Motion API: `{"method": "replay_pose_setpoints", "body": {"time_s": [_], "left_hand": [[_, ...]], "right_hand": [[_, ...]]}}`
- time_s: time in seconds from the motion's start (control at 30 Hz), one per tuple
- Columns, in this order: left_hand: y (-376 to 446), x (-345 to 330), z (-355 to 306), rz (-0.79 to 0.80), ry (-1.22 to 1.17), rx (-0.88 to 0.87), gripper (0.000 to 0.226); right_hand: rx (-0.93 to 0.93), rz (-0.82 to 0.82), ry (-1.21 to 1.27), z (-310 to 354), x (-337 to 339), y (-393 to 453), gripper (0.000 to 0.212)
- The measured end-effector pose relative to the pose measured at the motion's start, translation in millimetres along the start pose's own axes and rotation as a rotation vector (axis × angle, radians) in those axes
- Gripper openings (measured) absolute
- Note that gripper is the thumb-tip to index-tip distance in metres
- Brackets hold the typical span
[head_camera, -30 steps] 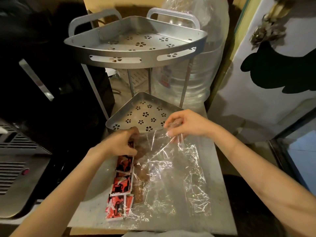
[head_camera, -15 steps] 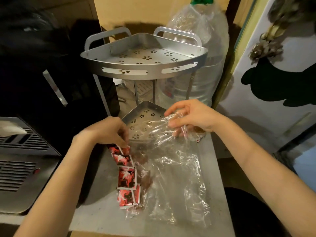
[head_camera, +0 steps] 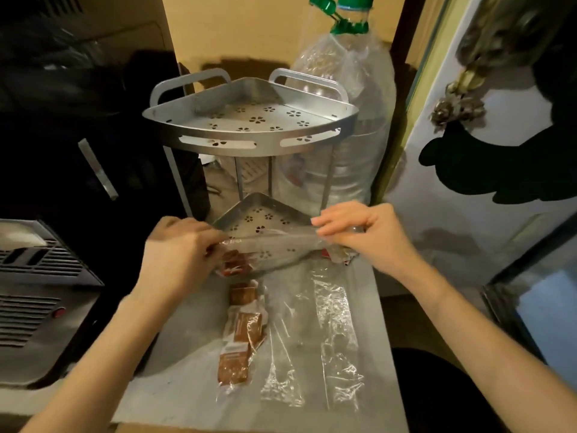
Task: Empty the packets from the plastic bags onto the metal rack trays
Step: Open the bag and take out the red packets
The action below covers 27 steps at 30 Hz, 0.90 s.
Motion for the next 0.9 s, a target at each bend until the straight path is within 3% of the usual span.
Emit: {"method": "replay_pose_setpoints", "body": {"time_s": [0.1, 0.3, 0.47, 0.7, 0.8, 0.9], "left_hand": [[-44.4, -24.7, -18.1, 0.088, -0.068, -0.024, 0.03], [-114.3, -80.2, -55.6, 0.214, -0.268, -0.052, 0.051], [-138.1, -117.3, -77.2, 0.317, -0.28, -0.144, 0.041], [-156.3, -139.7, -80.9, 0.588, -0.208, -0.175, 0.062], [-161.6, -141.4, -82.5, 0.591, -0.205, -0.225, 0.052], [-163.1, -142.0, -88.6, 0.578, -0.149, -0.288, 0.069]], "right_hand": [[-0.128, 0.06, 0.055, -35.6, -16.7, -43.0, 0.016], [-0.414, 0.147, 0.079, -102.3, -42.5, -115.1, 0.021], [-0.516, 0.175, 0.0, -142.2, -56.4, -147.5, 0.036], [-0.486, 0.273, -0.223, -161.7, -65.7, -175.3, 0.03], [-0.382, 0.441, -0.459, -151.9, -73.5, -179.8, 0.045], [-0.311, 0.493, -0.57, -143.7, -78.5, -174.2, 0.043]]}}
Point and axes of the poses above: each hand's wrist, its own y-axis towards the middle knuckle, its own x-axis out of the back of the hand, z = x × y, the point moved 7 cm from there along y, towards the middle knuckle, and after that the axes turned 6 degrees about -x, right-handed, at the moved point
